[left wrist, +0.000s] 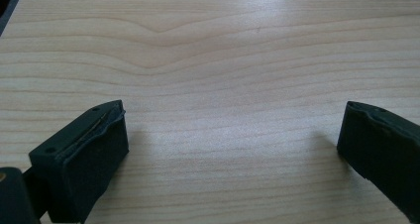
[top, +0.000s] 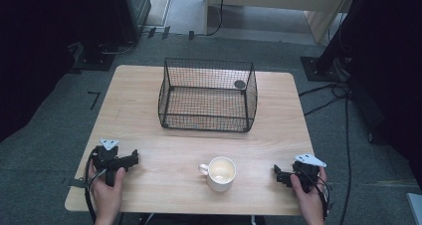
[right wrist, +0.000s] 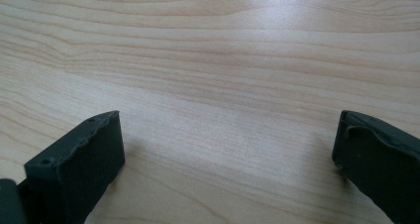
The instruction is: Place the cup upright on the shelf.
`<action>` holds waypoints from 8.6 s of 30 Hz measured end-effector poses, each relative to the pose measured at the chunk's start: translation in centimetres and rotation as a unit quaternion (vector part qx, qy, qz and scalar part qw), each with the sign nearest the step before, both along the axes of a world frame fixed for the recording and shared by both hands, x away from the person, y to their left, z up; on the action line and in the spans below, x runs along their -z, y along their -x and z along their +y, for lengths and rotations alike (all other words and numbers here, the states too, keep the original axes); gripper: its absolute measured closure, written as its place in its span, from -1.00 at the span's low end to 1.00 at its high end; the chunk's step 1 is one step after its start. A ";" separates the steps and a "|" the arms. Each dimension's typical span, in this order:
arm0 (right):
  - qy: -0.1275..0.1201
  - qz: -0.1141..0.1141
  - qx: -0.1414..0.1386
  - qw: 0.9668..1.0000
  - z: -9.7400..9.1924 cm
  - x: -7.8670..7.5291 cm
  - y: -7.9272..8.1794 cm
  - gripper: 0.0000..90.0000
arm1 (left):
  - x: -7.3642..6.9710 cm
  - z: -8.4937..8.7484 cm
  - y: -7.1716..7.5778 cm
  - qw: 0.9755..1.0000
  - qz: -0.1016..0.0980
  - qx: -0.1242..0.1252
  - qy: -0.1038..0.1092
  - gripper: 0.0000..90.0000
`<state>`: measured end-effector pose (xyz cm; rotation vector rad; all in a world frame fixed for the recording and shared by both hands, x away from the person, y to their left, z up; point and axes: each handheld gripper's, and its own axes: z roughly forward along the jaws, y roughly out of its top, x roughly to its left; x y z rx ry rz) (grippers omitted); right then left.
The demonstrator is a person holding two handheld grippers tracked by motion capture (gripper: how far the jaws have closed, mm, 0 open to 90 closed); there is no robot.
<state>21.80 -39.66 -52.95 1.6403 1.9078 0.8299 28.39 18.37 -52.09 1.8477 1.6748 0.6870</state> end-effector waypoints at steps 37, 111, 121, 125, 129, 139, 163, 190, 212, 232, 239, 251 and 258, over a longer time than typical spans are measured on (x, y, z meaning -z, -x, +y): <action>-0.044 -0.035 -0.066 0.996 3.9 -3.2 1.7 -1.00 | 0.0 0.0 0.0 1.000 0.000 0.000 0.000 -1.00; -0.044 -0.039 -0.254 0.965 17.9 -5.4 2.3 -1.00 | 0.0 0.0 0.0 1.000 0.000 0.000 0.000 -1.00; -0.029 -0.036 -0.265 0.963 18.2 -4.1 2.2 -0.91 | 0.0 0.0 0.0 1.000 0.000 0.000 0.000 -1.00; -0.029 -0.042 -0.269 0.962 18.1 -3.9 2.3 -0.84 | 0.0 0.0 0.0 1.000 0.000 0.000 0.000 -1.00; -0.029 -0.045 -0.271 0.961 18.1 -3.6 2.4 -0.82 | 0.0 0.0 0.0 1.000 0.000 0.000 0.000 -1.00; -0.036 -0.051 -0.274 0.960 17.9 -3.2 2.4 -0.82 | 0.0 0.0 0.0 1.000 0.000 0.000 0.000 -1.00; -0.037 -0.071 -0.255 0.964 17.9 -3.8 2.6 -0.81 | 0.0 0.0 0.0 1.000 0.000 0.005 -0.001 -1.00; -0.038 -0.072 -0.271 0.959 19.2 -3.2 2.1 -0.81 | 0.0 0.0 0.0 1.000 0.000 0.005 -0.001 -1.00; -0.038 -0.105 -0.272 0.956 18.9 -6.1 2.9 -0.81 | 0.0 0.0 0.0 1.000 0.000 0.005 -0.001 -1.00; -0.046 -0.118 -0.270 0.955 19.2 -9.0 1.3 -0.81 | 0.0 0.0 0.0 1.000 -0.001 0.005 -0.001 -1.00; -0.045 -0.127 -0.274 0.952 19.4 -10.5 0.5 -0.81 | 0.0 0.0 0.0 1.000 0.000 0.005 -0.001 -1.00; -0.035 -0.136 -0.274 0.951 19.8 -12.5 -1.5 -0.81 | 0.0 0.0 0.0 1.000 0.000 0.005 -0.001 -1.00; -0.030 -0.133 -0.265 0.955 19.9 -13.8 -2.9 -0.81 | 0.0 0.0 0.0 1.000 0.001 0.005 -0.001 -1.00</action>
